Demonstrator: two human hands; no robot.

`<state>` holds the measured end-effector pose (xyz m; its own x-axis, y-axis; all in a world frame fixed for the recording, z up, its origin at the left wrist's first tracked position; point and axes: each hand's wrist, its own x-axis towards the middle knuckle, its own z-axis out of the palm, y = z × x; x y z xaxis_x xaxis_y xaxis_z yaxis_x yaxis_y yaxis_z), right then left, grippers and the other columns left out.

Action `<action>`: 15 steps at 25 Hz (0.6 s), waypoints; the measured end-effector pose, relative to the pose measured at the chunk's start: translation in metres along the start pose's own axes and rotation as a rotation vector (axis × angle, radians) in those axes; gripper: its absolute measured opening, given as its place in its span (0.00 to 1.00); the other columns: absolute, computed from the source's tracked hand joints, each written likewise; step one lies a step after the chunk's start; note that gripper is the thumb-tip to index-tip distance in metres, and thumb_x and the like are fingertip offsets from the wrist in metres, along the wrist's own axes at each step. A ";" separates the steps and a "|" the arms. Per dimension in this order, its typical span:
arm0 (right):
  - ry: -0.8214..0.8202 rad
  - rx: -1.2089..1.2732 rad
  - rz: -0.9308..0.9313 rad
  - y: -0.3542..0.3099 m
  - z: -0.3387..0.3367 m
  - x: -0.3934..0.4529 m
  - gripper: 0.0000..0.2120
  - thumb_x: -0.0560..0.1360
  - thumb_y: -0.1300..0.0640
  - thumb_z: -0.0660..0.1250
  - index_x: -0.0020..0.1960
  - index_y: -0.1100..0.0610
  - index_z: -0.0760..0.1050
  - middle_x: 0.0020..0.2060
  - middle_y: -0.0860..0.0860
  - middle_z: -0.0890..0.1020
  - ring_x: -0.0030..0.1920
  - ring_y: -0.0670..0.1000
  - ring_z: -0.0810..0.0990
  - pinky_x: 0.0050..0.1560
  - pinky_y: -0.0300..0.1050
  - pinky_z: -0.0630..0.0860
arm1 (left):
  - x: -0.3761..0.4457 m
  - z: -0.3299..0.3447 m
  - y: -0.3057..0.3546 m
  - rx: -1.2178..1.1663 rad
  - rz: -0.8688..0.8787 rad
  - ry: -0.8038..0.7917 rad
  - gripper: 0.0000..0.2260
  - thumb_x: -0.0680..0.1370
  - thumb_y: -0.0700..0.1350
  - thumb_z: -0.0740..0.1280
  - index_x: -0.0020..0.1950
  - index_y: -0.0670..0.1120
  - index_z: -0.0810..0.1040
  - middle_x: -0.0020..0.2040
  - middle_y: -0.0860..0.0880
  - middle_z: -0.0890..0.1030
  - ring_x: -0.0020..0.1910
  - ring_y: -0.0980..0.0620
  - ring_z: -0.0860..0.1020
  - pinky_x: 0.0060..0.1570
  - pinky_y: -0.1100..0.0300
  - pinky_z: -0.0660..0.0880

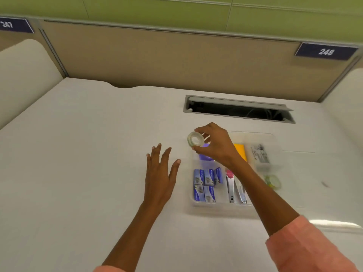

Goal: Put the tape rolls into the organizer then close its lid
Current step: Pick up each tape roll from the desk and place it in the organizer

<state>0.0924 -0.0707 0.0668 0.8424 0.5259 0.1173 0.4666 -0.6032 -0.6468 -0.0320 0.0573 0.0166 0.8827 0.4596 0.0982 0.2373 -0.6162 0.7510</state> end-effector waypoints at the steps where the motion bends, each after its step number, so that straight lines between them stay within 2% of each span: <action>1: 0.026 -0.012 0.039 0.018 -0.019 -0.015 0.23 0.64 0.55 0.76 0.57 0.58 0.76 0.54 0.58 0.79 0.50 0.55 0.78 0.50 0.50 0.78 | -0.002 0.011 0.012 0.002 0.020 -0.024 0.23 0.77 0.52 0.58 0.71 0.51 0.59 0.76 0.49 0.53 0.76 0.48 0.46 0.73 0.50 0.51; 4: 0.108 -0.092 0.140 0.068 -0.067 -0.063 0.23 0.63 0.53 0.77 0.55 0.58 0.76 0.55 0.56 0.78 0.54 0.55 0.75 0.49 0.45 0.70 | -0.010 0.044 0.045 -0.020 0.070 -0.099 0.24 0.77 0.52 0.58 0.71 0.51 0.58 0.77 0.49 0.52 0.76 0.48 0.46 0.72 0.49 0.53; 7: 0.170 -0.224 0.203 0.109 -0.096 -0.107 0.24 0.62 0.49 0.77 0.55 0.54 0.77 0.60 0.55 0.75 0.61 0.58 0.70 0.56 0.53 0.66 | -0.019 0.075 0.070 -0.057 0.122 -0.152 0.22 0.77 0.50 0.58 0.70 0.52 0.60 0.76 0.48 0.53 0.76 0.47 0.49 0.72 0.47 0.56; 9: 0.172 -0.252 0.234 0.129 -0.103 -0.128 0.24 0.61 0.47 0.77 0.55 0.52 0.77 0.64 0.53 0.73 0.65 0.58 0.66 0.59 0.55 0.63 | -0.025 0.096 0.083 -0.056 0.213 -0.172 0.16 0.78 0.48 0.59 0.65 0.52 0.68 0.76 0.48 0.55 0.76 0.47 0.50 0.73 0.47 0.56; 10: 0.155 -0.266 0.246 0.138 -0.104 -0.137 0.24 0.61 0.46 0.76 0.54 0.51 0.77 0.66 0.53 0.71 0.67 0.58 0.63 0.60 0.56 0.62 | -0.029 0.108 0.089 -0.043 0.263 -0.189 0.13 0.78 0.48 0.58 0.61 0.53 0.73 0.76 0.48 0.55 0.76 0.48 0.49 0.73 0.49 0.53; 12: 0.092 -0.324 0.258 0.149 -0.103 -0.148 0.24 0.61 0.44 0.76 0.55 0.50 0.77 0.69 0.52 0.67 0.71 0.58 0.57 0.62 0.57 0.60 | -0.034 0.129 0.101 0.013 0.340 -0.240 0.14 0.75 0.49 0.56 0.54 0.53 0.78 0.76 0.48 0.55 0.76 0.50 0.44 0.74 0.52 0.45; 15: -0.024 -0.387 0.306 0.159 -0.098 -0.159 0.25 0.62 0.42 0.74 0.56 0.49 0.76 0.74 0.51 0.59 0.75 0.57 0.47 0.66 0.59 0.56 | -0.040 0.154 0.117 0.162 0.392 -0.328 0.18 0.74 0.52 0.53 0.53 0.53 0.79 0.77 0.49 0.51 0.75 0.50 0.38 0.73 0.53 0.36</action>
<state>0.0591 -0.3090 0.0196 0.9522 0.3005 -0.0551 0.2681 -0.9083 -0.3210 0.0229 -0.1318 -0.0005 0.9919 -0.0324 0.1226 -0.0987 -0.8041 0.5862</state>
